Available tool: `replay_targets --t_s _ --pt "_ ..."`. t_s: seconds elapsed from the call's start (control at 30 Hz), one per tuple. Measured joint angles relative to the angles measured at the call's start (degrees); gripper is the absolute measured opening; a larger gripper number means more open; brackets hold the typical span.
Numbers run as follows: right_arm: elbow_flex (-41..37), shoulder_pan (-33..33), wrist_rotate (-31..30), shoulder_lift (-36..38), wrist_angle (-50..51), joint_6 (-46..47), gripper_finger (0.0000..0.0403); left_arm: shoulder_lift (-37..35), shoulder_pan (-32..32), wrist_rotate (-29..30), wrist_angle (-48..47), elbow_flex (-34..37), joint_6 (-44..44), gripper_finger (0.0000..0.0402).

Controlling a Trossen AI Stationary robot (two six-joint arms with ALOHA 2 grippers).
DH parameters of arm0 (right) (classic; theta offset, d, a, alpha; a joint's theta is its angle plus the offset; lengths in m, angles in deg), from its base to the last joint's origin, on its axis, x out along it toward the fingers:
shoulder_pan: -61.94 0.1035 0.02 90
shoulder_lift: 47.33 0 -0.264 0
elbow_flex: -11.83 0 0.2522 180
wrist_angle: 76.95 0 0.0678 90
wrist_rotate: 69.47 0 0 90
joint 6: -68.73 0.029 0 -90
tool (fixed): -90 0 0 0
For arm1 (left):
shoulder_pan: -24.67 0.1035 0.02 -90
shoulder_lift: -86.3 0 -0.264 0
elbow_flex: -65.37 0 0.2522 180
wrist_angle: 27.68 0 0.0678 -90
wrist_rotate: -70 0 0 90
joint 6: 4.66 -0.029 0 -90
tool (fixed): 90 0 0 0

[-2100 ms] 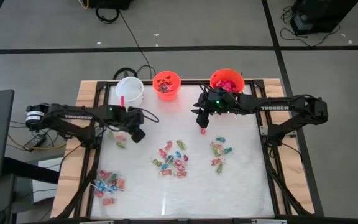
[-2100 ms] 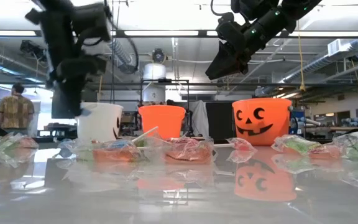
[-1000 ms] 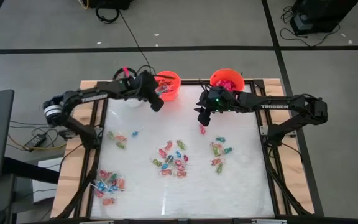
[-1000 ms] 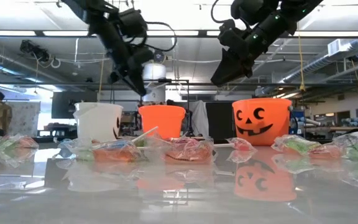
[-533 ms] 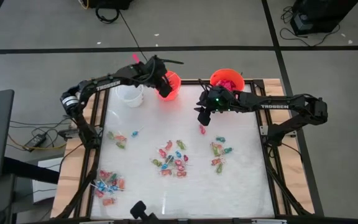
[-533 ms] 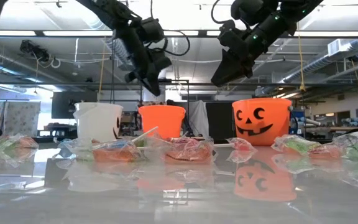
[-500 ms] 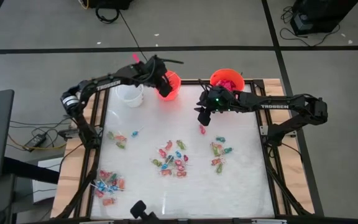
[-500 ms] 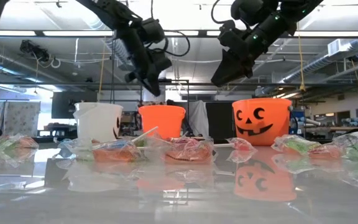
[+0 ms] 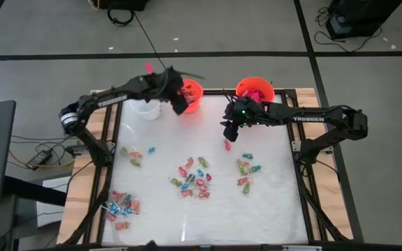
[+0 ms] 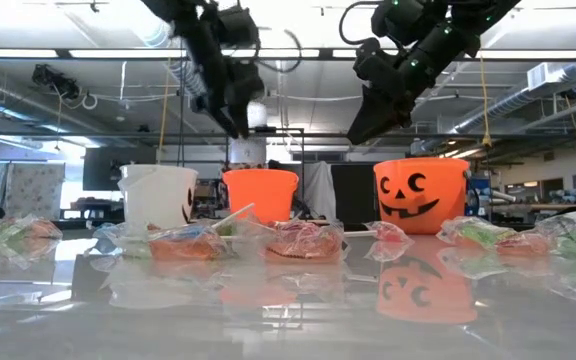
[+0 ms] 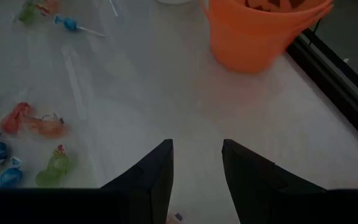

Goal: Sort candy by brand, put in halloween buckets
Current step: Put the blue lollipop into the left orange bucket

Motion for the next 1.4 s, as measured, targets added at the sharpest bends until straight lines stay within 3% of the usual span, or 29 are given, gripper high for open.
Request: replay_targets --t_s 0.2,0.37,0.63,1.13,1.4 --pt "0.00 -0.09 0.02 0.00 0.17 -0.85 0.0150 -8.91 -9.47 1.11 -0.42 8.93 0.76 0.0178" --pt "0.00 -0.09 0.00 0.00 -0.31 -0.85 0.0150 -14.55 -15.75 -1.45 -2.51 17.70 5.43 0.0178" --pt "0.00 0.20 0.01 0.00 -1.87 0.55 0.0150 -16.56 -22.10 -2.52 -2.30 32.15 13.92 0.0178" --pt "0.00 0.65 0.02 0.00 -5.01 0.50 0.0150 -16.59 -20.91 -6.30 5.68 47.83 21.18 0.0169" --pt "0.00 0.65 0.02 0.00 -5.06 0.50 0.0150 -16.67 -19.71 -6.54 9.01 48.94 19.62 0.0102"
